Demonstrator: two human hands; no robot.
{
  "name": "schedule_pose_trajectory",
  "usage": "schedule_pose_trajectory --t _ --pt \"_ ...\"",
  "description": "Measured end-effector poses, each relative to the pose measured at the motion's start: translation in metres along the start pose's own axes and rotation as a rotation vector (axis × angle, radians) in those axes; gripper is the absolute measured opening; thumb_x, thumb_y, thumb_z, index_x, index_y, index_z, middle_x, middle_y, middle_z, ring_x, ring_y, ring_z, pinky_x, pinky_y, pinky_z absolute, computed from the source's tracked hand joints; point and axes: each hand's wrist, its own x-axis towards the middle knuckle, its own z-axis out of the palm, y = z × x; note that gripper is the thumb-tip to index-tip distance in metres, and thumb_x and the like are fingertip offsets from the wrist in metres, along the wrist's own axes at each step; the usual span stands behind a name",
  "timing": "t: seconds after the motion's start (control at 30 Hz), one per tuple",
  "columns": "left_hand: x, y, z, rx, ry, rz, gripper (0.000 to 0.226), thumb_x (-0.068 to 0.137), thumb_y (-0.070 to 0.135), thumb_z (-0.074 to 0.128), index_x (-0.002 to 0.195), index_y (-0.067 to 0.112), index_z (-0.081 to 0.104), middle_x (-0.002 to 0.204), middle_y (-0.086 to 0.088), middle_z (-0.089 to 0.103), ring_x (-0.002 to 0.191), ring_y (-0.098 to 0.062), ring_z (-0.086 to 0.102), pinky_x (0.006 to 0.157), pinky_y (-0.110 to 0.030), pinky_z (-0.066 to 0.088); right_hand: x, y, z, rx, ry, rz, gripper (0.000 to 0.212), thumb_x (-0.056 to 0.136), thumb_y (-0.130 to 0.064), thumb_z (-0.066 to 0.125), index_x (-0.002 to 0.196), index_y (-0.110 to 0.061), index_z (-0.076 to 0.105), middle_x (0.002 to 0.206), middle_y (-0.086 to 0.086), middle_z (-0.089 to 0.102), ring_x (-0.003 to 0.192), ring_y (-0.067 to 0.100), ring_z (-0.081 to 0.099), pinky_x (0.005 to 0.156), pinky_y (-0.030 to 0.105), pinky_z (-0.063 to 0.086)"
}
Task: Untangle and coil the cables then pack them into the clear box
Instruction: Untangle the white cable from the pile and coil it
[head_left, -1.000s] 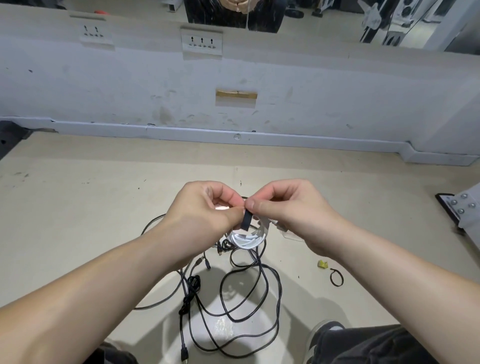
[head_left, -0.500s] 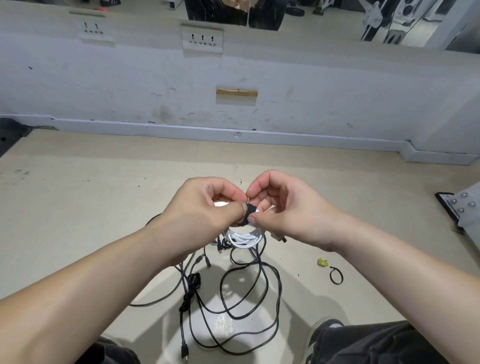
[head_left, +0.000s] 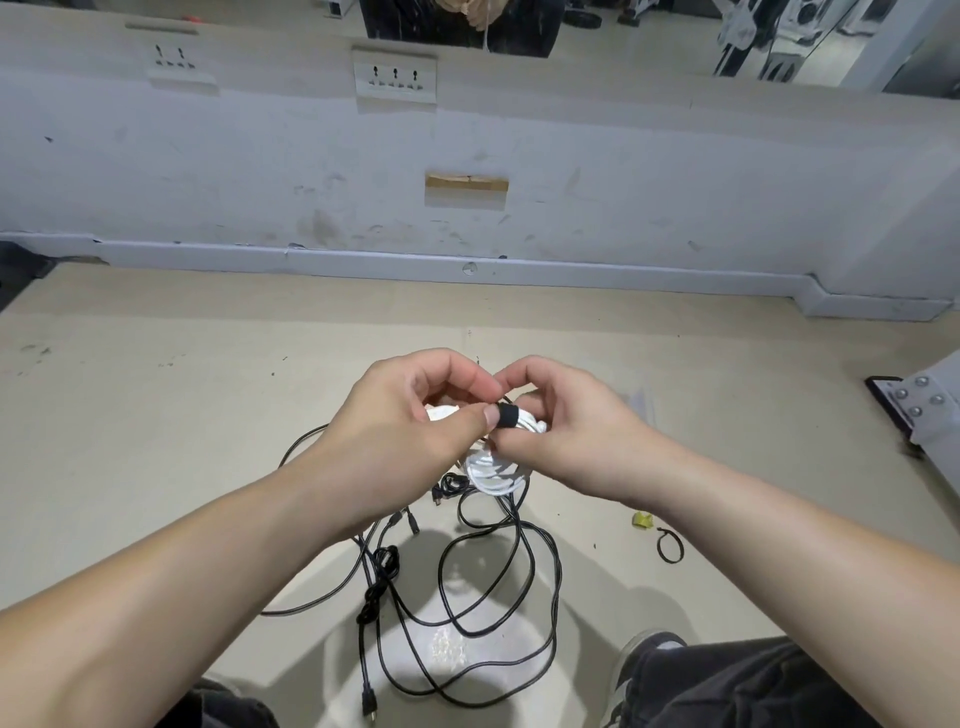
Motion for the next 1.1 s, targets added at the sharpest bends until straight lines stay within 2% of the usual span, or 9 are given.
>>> schedule_pose_trajectory --t 0.07,0.2,0.37,0.47,0.67,0.73,0.87,1.03,1.1 --pt "0.0 0.0 0.001 0.017 0.008 0.019 0.019 0.092 0.011 0.075 0.09 0.03 0.076 0.086 0.003 0.076 0.076 -0.007 0.066 0.067 -0.022 0.05 0.001 0.0 -0.001 0.135 0.021 0.008 0.035 0.083 0.0 0.073 0.109 -0.021 0.065 0.09 0.015 0.075 0.073 0.02 0.066 0.072 0.036 0.052" --pt "0.0 0.001 0.001 0.058 0.024 0.045 0.016 0.092 0.015 0.075 0.09 0.032 0.075 0.087 0.001 0.075 0.079 -0.012 0.066 0.074 -0.039 0.053 0.0 -0.003 -0.001 0.248 0.056 0.03 0.035 0.081 0.006 0.078 0.109 -0.014 0.068 0.077 0.009 0.072 0.066 0.018 0.066 0.063 0.023 0.053" --pt "-0.001 -0.003 0.0 0.143 0.037 0.096 0.017 0.091 0.018 0.072 0.09 0.035 0.072 0.087 0.009 0.075 0.086 -0.009 0.068 0.076 -0.023 0.052 -0.003 -0.012 -0.007 0.394 -0.016 0.127 0.038 0.079 0.008 0.078 0.113 -0.006 0.07 0.079 0.01 0.074 0.057 0.012 0.065 0.045 0.014 0.04" --pt "-0.002 -0.005 0.0 0.145 0.022 0.086 0.022 0.093 0.011 0.071 0.092 0.033 0.071 0.087 0.009 0.077 0.09 -0.013 0.071 0.084 -0.032 0.056 -0.003 -0.016 -0.012 0.46 -0.026 0.202 0.029 0.087 -0.003 0.072 0.116 -0.001 0.072 0.091 0.019 0.076 0.065 0.017 0.069 0.046 0.016 0.042" --pt "-0.001 -0.005 0.001 0.15 0.056 0.096 0.02 0.092 0.013 0.075 0.09 0.033 0.071 0.089 0.014 0.077 0.088 -0.005 0.07 0.08 -0.026 0.051 0.001 -0.012 -0.011 0.588 -0.102 0.338 0.024 0.091 -0.003 0.06 0.109 0.001 0.075 0.099 0.019 0.076 0.085 0.027 0.073 0.08 0.032 0.057" --pt "-0.002 -0.006 0.002 0.142 0.04 0.084 0.021 0.092 0.013 0.075 0.091 0.034 0.071 0.089 0.015 0.077 0.088 -0.004 0.071 0.077 -0.022 0.051 0.001 -0.012 -0.012 0.581 -0.089 0.353 0.018 0.09 -0.004 0.062 0.102 -0.001 0.077 0.095 0.019 0.077 0.081 0.025 0.074 0.078 0.032 0.059" --pt "-0.002 -0.009 0.006 0.163 0.06 0.06 0.019 0.09 0.009 0.076 0.09 0.028 0.071 0.088 0.013 0.076 0.086 -0.005 0.071 0.078 -0.021 0.053 -0.003 -0.009 -0.008 0.375 0.04 0.223 0.006 0.093 -0.005 0.069 0.091 -0.001 0.073 0.063 0.003 0.071 0.046 0.005 0.061 0.043 0.012 0.043" --pt "-0.001 -0.012 0.004 0.131 0.114 0.013 0.016 0.089 0.011 0.077 0.09 0.026 0.071 0.084 0.007 0.075 0.077 -0.005 0.069 0.07 -0.022 0.053 -0.006 -0.008 -0.006 0.1 -0.017 0.017 0.016 0.083 -0.014 0.084 0.093 -0.009 0.072 0.069 -0.005 0.069 0.057 0.005 0.059 0.057 0.016 0.045" --pt "0.001 -0.012 0.004 0.096 0.1 -0.013 0.015 0.088 0.011 0.079 0.09 0.024 0.072 0.079 0.006 0.073 0.071 -0.006 0.067 0.067 -0.023 0.053 -0.006 -0.006 -0.005 0.029 0.007 0.019 0.013 0.084 -0.013 0.083 0.088 -0.012 0.07 0.062 -0.009 0.066 0.05 0.002 0.057 0.05 0.014 0.042"
